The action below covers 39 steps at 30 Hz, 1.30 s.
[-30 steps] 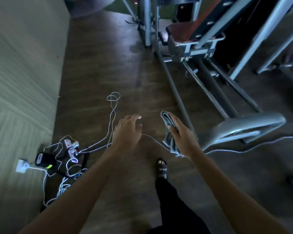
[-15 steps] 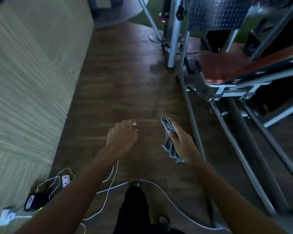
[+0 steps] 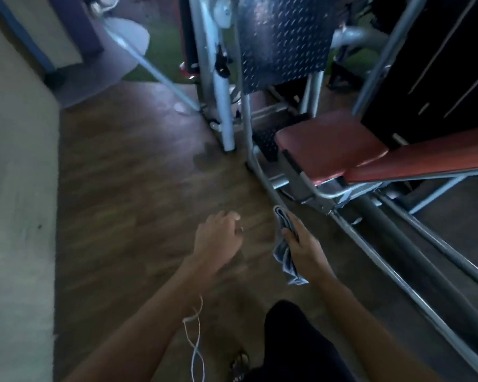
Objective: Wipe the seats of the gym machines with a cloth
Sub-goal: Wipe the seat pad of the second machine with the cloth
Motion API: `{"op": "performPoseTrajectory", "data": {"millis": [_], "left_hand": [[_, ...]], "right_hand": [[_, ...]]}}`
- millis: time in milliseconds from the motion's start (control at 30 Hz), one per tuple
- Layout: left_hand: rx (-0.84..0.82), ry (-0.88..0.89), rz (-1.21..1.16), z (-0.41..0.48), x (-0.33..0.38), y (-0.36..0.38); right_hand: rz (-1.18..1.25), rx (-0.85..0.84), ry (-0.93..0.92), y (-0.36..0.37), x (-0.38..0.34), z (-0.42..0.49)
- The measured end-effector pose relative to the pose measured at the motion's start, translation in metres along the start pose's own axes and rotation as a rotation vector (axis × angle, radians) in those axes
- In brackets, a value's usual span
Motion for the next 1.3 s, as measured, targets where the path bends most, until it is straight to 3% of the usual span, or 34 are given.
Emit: {"op": "performPoseTrajectory", "data": {"millis": [267,500,767,933,1033,1167,1300], "left_hand": [[-0.091,0.225,0.129,0.265,0.130,0.020],[-0.231,0.422,0.225,0.431,0.243,0.059],[-0.438,0.614,0.192,0.592,0.314,0.240],[-0.339,0.819,0.251,0.663,0.339,0.334],[-0.293,0.906,0.214,0.691,0.353,0.360],[-0.262,0.955,0.168,0.715,0.366,0.370],[-0.219,1.002,0.201,0.733,0.378,0.376]], "right_hand": [[0.138,0.348,0.211,-0.065,0.089,0.217],[0.151,0.635,0.394,-0.136,0.146,0.354],[0.014,0.740,0.680,-0.150,0.306,0.453],[0.035,0.930,0.754,-0.143,0.381,0.477],[-0.068,0.852,0.738,-0.122,0.405,0.503],[-0.470,0.509,0.793,-0.090,0.426,0.526],[-0.590,0.542,0.819,-0.111,0.443,0.524]]}}
Point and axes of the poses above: each hand's wrist, its own z-axis towards the middle knuckle, its own y-axis out of the palm, x = y × z, the point moved 10 cm from there along z, towards the middle knuckle, and after that the axes turned 10 degrees about -y, right-handed, at the moved point
